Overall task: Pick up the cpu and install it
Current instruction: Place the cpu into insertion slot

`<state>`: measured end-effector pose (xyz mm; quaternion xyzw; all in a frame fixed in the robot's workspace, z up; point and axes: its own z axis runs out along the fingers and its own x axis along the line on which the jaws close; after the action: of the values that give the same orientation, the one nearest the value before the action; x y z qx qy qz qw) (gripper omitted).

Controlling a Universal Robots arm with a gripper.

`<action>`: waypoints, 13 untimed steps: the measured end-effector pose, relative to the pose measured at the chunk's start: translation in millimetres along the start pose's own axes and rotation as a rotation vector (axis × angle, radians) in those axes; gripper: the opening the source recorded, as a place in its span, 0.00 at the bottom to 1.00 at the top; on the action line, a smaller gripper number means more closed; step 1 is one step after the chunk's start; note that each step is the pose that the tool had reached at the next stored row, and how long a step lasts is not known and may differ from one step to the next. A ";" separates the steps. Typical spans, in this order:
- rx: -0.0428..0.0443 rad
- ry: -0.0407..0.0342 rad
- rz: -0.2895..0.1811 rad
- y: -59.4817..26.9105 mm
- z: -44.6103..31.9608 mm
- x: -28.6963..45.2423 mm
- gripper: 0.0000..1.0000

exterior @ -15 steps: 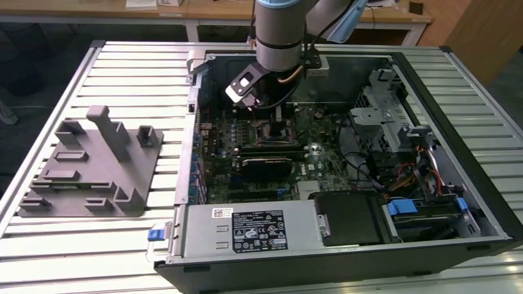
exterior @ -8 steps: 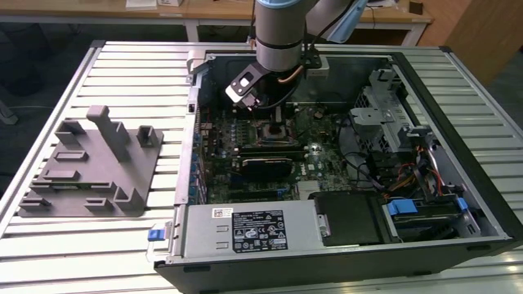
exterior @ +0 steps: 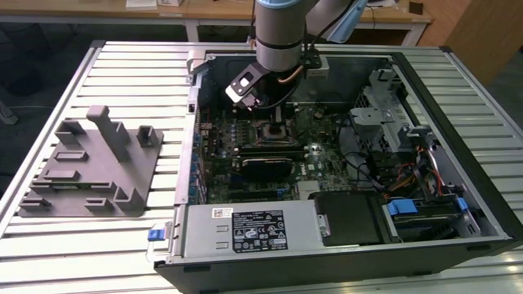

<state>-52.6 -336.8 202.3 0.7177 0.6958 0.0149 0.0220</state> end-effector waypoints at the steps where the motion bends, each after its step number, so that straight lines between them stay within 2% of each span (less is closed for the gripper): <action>1: 0.0000 0.0000 0.000 0.0 0.7 0.0 0.11; 13: 0.0000 0.0000 0.000 -0.2 3.4 0.0 0.11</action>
<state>-52.6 -336.9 198.9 0.7177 0.6958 0.0149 0.0220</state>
